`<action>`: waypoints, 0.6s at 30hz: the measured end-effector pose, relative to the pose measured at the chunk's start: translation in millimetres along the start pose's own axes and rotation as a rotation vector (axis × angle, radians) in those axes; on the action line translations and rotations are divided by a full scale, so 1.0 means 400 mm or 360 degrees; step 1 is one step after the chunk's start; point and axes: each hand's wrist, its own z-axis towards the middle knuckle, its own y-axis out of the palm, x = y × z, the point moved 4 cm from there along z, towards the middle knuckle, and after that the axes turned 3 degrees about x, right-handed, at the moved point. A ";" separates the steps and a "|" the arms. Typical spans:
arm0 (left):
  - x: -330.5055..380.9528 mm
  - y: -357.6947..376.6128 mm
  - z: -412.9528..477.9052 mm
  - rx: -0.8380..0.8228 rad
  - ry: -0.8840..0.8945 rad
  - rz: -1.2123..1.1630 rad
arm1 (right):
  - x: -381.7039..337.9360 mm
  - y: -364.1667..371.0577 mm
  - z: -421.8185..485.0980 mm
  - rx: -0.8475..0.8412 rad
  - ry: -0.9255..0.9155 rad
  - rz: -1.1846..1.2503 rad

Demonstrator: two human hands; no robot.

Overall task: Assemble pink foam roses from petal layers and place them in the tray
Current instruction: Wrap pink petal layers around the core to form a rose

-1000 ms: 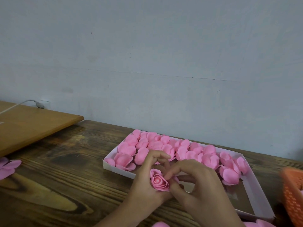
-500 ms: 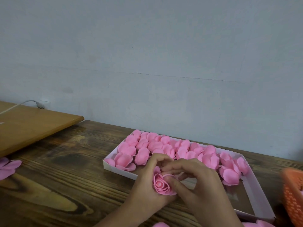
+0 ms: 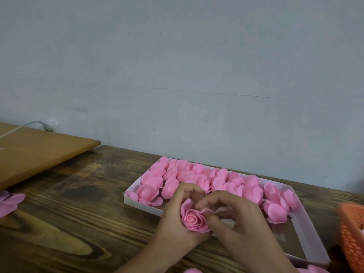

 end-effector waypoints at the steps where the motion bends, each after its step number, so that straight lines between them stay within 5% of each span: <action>1: 0.003 0.002 -0.001 -0.0011 -0.0008 -0.0029 | -0.005 0.000 0.000 -0.0013 -0.0024 -0.0052; 12: -0.022 0.004 -0.002 -0.0096 -0.0030 0.0119 | -0.023 0.001 -0.001 -0.0010 -0.0159 -0.0266; 18: -0.027 0.008 -0.005 -0.0084 -0.0145 0.0077 | -0.016 0.003 -0.006 0.0027 -0.0100 0.0008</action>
